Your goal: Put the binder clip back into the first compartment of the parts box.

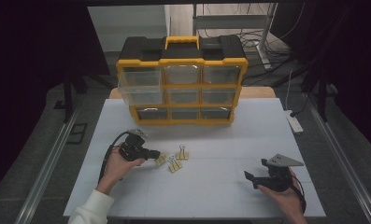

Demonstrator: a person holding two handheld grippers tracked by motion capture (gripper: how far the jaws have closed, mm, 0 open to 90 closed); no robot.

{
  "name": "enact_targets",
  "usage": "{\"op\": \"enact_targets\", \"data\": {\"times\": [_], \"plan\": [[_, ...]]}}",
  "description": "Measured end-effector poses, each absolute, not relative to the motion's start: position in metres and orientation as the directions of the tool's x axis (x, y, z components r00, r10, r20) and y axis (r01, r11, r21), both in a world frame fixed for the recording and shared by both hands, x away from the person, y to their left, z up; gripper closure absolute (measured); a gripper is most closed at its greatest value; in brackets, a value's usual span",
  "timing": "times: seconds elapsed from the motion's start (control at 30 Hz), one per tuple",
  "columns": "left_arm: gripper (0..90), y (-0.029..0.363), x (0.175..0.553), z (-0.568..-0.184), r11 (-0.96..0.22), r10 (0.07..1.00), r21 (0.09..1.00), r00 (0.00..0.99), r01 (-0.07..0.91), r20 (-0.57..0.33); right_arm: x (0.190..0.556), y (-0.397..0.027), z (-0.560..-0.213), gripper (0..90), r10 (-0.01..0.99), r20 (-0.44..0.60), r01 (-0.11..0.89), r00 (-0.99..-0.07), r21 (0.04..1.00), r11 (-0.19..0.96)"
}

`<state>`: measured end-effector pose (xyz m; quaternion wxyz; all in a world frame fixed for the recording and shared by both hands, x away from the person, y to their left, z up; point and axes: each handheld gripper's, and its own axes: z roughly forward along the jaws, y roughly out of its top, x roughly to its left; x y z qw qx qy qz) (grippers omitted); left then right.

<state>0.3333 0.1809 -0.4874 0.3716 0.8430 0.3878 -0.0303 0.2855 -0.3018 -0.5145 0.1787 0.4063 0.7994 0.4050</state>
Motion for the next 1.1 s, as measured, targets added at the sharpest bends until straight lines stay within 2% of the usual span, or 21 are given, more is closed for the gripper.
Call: {"op": "enact_targets", "data": {"times": [0.47, 0.87, 1.1], "plan": [[89.2, 0.187, 0.307, -0.45, -0.331, 0.643, 0.741, 0.715, 0.584, -0.276, 0.285, -0.302, -0.513, 12.9, 0.797, 0.034, 0.498, -0.603, 0.797, 0.343], [89.2, 0.186, 0.287, -0.42, -0.287, 0.624, 0.819, 0.745, 0.498, -0.235, 0.285, -0.302, -0.514, 12.8, 0.797, 0.036, 0.501, -0.603, 0.795, 0.343], [89.2, 0.189, 0.282, -0.412, -0.237, 0.634, 0.845, 0.736, 0.479, -0.239, 0.285, -0.301, -0.514, 12.8, 0.795, 0.036, 0.499, -0.605, 0.796, 0.343]]}}
